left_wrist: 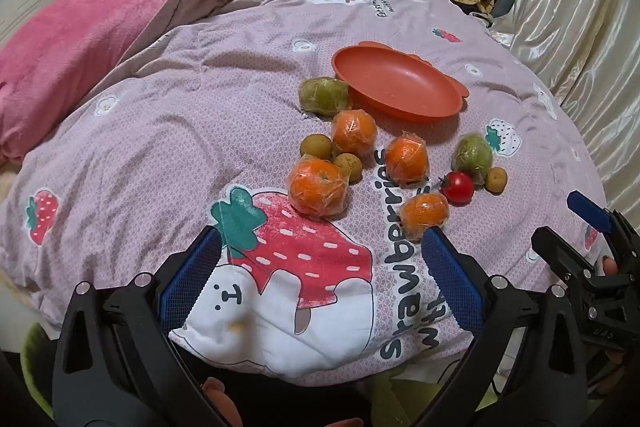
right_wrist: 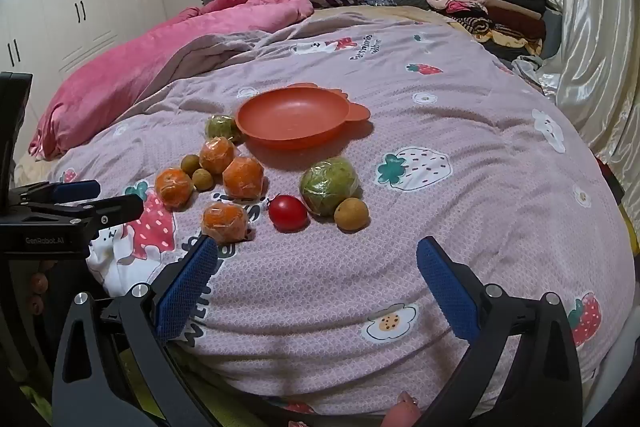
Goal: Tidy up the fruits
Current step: 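Move both tools toward the wrapped mandarin oranges beside the orange plate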
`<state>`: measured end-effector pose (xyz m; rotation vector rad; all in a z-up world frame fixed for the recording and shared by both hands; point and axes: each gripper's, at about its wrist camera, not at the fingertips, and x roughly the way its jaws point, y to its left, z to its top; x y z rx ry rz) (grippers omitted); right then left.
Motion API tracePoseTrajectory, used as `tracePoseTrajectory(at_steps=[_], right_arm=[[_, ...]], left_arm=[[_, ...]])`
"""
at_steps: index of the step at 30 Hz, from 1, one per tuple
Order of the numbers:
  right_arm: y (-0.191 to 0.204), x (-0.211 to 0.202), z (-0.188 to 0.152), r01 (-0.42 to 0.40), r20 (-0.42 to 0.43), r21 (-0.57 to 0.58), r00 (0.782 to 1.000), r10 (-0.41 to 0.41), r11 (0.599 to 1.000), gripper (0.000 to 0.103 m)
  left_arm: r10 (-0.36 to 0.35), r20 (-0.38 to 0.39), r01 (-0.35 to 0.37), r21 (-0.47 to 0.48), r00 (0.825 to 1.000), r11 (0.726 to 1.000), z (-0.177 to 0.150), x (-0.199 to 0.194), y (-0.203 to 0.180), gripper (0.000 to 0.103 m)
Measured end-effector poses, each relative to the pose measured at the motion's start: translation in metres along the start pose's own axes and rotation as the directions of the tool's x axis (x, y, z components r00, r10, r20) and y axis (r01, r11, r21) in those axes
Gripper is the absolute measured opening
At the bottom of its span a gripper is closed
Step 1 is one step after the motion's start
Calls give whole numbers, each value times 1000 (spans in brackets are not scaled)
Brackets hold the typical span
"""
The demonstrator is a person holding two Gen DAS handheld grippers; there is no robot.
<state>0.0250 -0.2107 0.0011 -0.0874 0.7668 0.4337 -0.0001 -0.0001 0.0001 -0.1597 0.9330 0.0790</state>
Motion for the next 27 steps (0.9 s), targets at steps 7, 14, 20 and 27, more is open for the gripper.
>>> tracePoseTrajectory(at_steps=[7,14,20,27], right_arm=[[0,0,0,0,-1,0,1000,0,1000,99],[2,3,0,-4,-6,-2,1000,4,1000,99],[5,10,0,-17,-20,-8,1000,17,1000,99],[12,17,-1,-47,-42,-22,998,46,999,99]], left_arm=[[0,-1,0,-1,1000,1000,0,0,-1,94],[3,-3,-3,-6,1000,1000,0,1,0,94],[9,-15,-9,-20,1000,1000,0,5,1,94],[-16,-26,15,-22,1000,1000,7,16,21,94]])
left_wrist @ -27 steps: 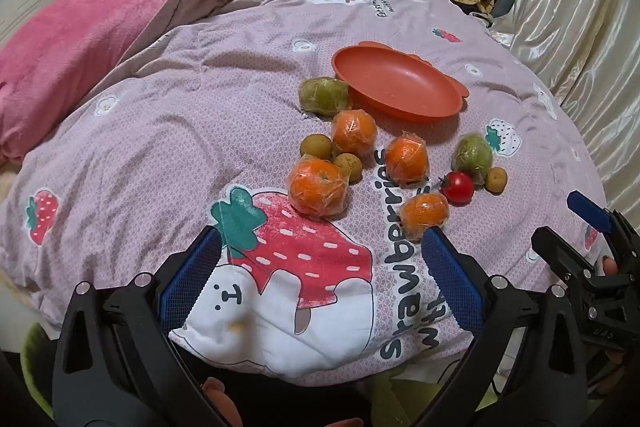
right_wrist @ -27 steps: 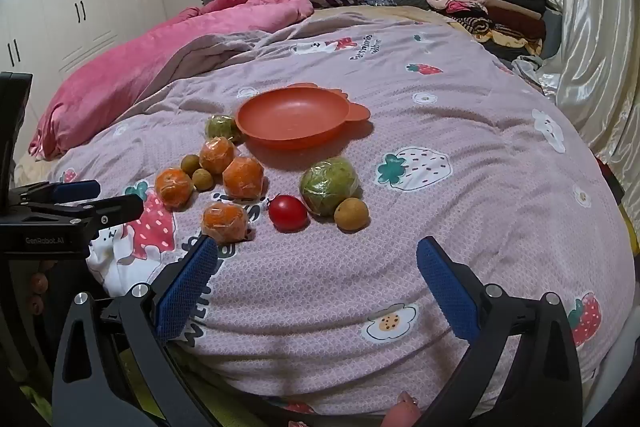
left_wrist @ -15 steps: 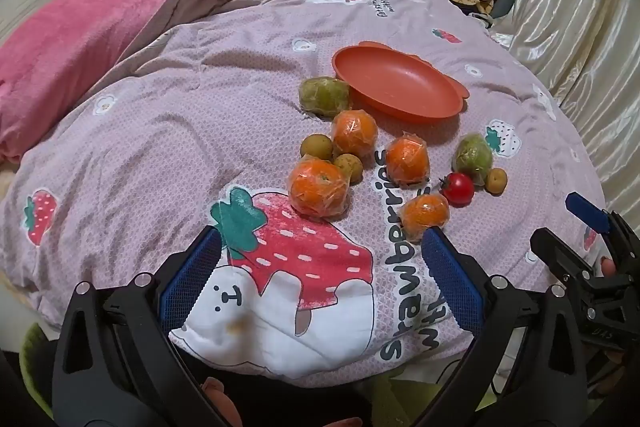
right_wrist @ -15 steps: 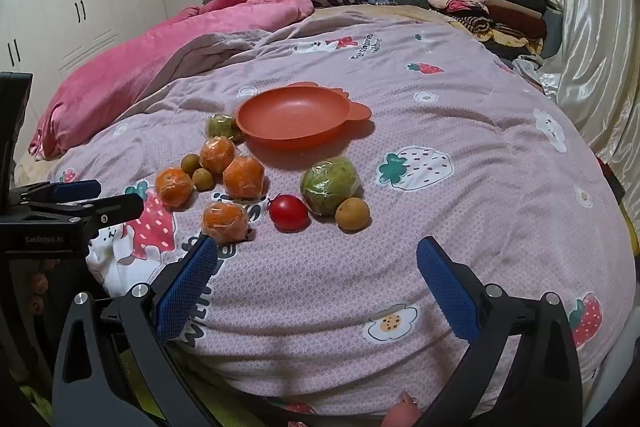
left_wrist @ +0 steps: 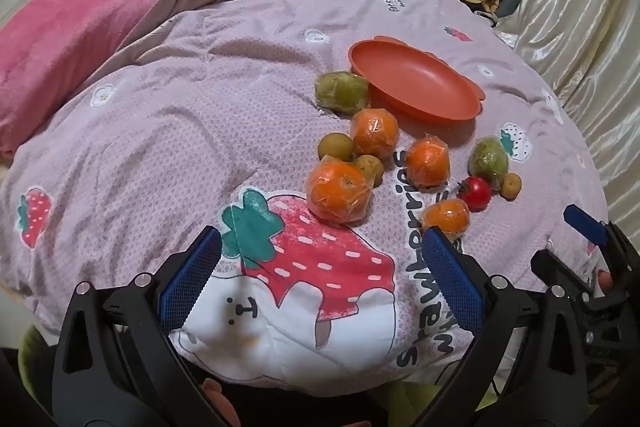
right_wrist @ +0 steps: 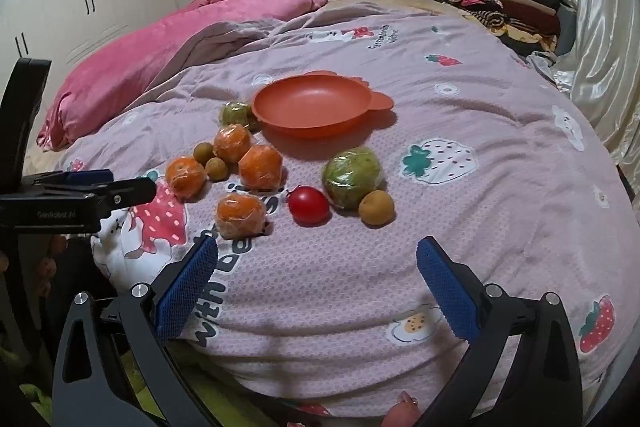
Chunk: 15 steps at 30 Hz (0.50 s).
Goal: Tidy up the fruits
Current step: 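Move both tools toward the wrapped mandarin oranges beside the orange plate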
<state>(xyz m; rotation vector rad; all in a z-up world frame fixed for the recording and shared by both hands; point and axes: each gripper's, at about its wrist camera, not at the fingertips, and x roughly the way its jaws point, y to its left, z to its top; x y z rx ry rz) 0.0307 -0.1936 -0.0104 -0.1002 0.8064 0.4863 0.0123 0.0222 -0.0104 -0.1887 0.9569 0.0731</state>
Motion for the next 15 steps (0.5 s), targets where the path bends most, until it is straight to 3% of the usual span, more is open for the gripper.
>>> tracePoseTrajectory(at_steps=[8,11,15], right_arm=[[14,15,2,-55,-38,-25,998,54,998,99],[19,23,4,-76,-61,-34,995,74,997,99],[24,34,9,-88,-81,-44,993,85,995,99]], left_arm=[[-19,3,18,39,1000,999,16,15,3,94],[-23,-45,25,45,999,999,20,25,5,93],[-36,-63,40,71,997,997,26,34,4,79]])
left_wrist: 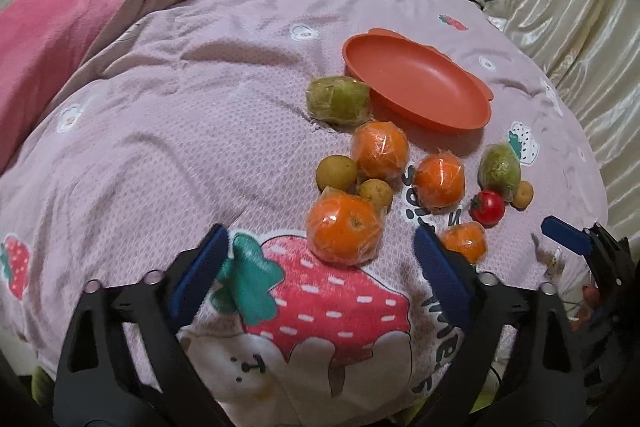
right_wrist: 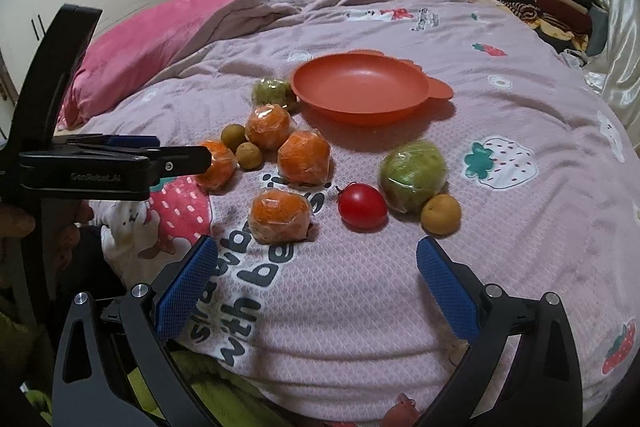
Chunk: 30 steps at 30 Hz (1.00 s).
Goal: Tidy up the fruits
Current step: 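Move both tools toward the wrapped mandarin oranges beside the orange plate, then close the left tool on a wrapped mandarin while the right tool grasps another mandarin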
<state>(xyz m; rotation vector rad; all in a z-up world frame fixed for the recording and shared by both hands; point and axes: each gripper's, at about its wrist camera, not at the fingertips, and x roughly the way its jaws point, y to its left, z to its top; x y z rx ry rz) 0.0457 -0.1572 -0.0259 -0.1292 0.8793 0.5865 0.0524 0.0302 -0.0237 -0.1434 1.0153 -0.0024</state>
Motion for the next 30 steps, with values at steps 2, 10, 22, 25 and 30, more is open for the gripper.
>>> tracePoseTrajectory(at_steps=[2,10,22,25,30], right_arm=[[0,4,2,-14,-9,4,1000,14,1000,99],[7,18,7,-59,-42,-4,997,59,998,98],[14,38,13,-115,-97,-20,989,112,993,54],[16,43,14,-129,-107,-28,986,125,991,48],[11,49,16,-145,-108,-27,984,142,989,39]], left_arm=[[1,-11,-1,19,1000,1000,3,5,-1,67],[-70,-73,73,30,995,997,5,24,-3,39],[-112,-77,114,24,991,993,4,30,1,36],[-118,-78,121,22,990,992,4,31,2,36],[-132,-80,133,9,988,991,4,27,6,35]])
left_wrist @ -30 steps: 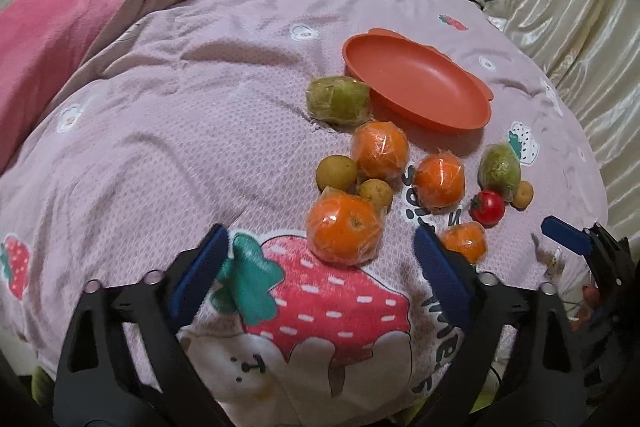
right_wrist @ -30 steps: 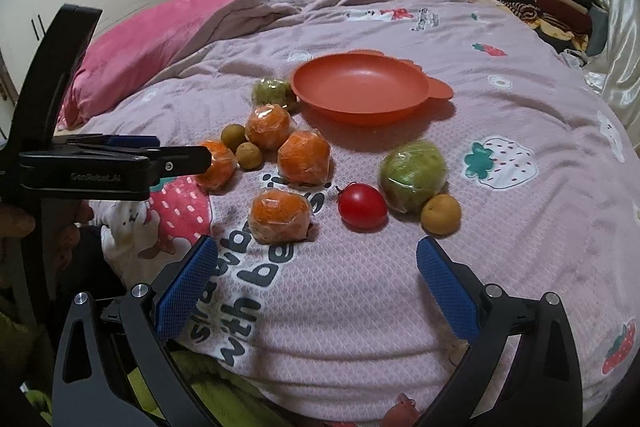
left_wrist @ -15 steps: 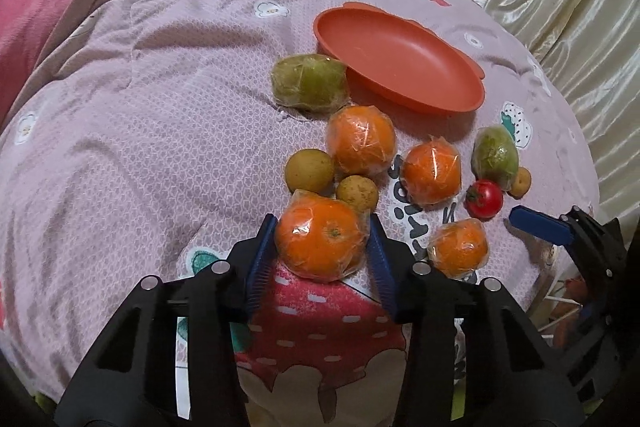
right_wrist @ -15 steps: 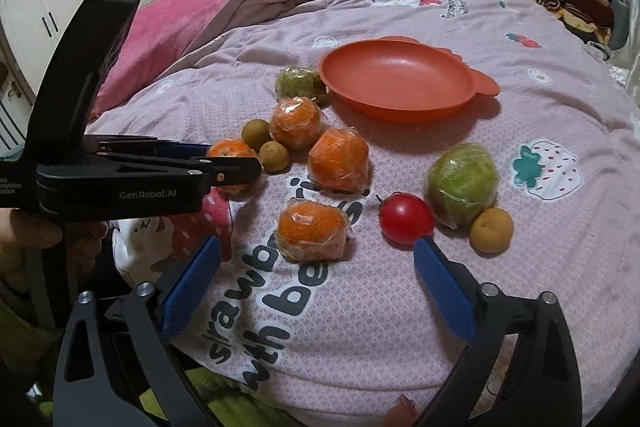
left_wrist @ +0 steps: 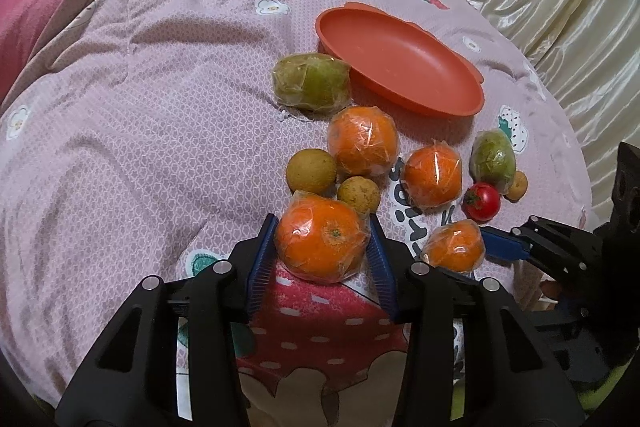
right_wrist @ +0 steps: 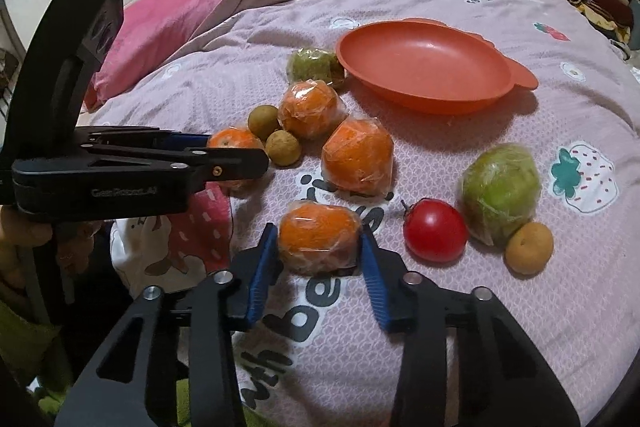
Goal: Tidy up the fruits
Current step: 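Close the left tool on a wrapped mandarin while the right tool grasps another mandarin, then carry both held mandarins over the orange plate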
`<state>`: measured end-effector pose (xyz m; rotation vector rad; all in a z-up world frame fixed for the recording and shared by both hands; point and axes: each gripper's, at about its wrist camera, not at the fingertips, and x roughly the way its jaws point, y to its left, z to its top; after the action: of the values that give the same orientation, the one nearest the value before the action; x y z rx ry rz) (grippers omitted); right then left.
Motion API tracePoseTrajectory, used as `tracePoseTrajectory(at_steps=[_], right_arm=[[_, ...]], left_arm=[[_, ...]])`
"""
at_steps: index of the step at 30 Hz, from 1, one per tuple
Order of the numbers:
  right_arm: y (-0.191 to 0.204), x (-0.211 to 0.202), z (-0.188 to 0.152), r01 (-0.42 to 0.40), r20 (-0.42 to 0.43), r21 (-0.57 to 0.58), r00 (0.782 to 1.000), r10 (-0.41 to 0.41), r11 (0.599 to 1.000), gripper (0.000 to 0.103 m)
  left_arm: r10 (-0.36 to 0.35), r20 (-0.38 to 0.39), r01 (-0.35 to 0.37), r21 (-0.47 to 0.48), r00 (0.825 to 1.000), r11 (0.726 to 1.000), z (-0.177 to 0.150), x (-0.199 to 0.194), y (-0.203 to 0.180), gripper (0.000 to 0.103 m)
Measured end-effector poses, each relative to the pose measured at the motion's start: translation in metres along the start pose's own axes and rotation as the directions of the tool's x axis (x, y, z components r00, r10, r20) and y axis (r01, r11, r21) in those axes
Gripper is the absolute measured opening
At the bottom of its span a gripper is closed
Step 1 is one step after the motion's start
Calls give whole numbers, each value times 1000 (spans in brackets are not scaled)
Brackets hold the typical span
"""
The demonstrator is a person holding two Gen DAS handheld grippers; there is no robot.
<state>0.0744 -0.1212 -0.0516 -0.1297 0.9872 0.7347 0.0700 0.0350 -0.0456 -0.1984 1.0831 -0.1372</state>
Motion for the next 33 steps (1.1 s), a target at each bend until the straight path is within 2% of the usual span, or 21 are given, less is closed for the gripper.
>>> tracePoseTrajectory(at_steps=[10,19,33], right_arm=[[-10,-27,8,-34,63,-3,997,34,999,38],[-38,-55,34,-2,155,7,988,1,1000,38],[-72,-43,72,31,155,-29,988,-26,999,38]], left_arm=[[-16,41,16,0,999,1000,8,-22,-3,35],[-29,70,28,15,997,999,43,-31,-12,35],[-32,67,30,35,997,999,104,-9,-25,35]])
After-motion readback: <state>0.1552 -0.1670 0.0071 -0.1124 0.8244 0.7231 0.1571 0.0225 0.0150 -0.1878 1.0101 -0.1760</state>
